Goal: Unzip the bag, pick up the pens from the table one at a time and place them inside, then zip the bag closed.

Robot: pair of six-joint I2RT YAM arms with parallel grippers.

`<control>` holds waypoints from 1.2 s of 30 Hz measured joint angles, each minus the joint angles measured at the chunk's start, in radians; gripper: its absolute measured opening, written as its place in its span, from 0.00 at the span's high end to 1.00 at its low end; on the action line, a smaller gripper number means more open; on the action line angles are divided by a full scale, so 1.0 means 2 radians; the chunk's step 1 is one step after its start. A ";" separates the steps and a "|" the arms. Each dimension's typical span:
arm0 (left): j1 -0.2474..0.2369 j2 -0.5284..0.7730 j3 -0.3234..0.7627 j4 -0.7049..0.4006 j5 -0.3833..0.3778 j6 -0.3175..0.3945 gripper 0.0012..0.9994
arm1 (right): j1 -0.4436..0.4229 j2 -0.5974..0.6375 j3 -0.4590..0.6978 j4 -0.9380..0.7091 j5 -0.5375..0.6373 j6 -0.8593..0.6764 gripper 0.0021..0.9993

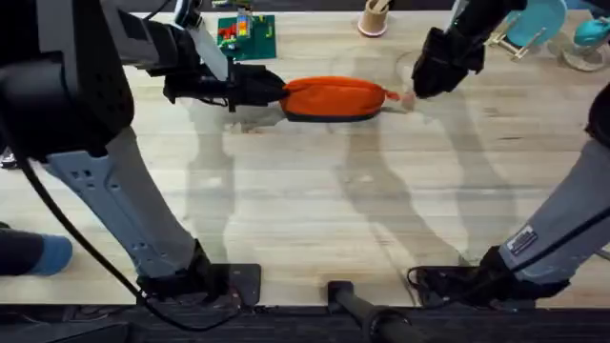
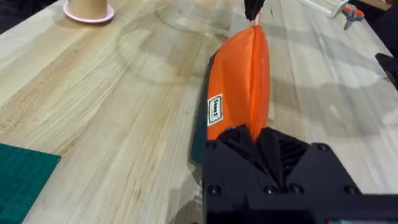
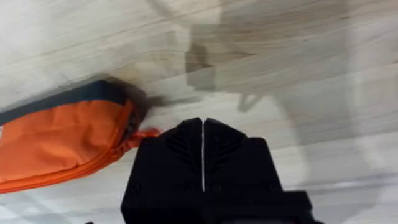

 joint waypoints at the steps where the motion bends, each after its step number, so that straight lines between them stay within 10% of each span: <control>1: 0.000 0.000 0.000 0.000 0.000 0.000 0.96 | -0.004 0.000 0.000 -0.001 0.002 -0.002 0.97; 23: 0.000 0.000 0.000 0.000 0.000 0.000 0.96 | -0.030 -0.033 -0.003 0.008 0.015 -0.043 0.97; 36: 0.000 0.000 0.000 0.000 -0.001 0.000 0.96 | 0.037 -0.199 -0.006 0.009 -0.029 -0.140 0.96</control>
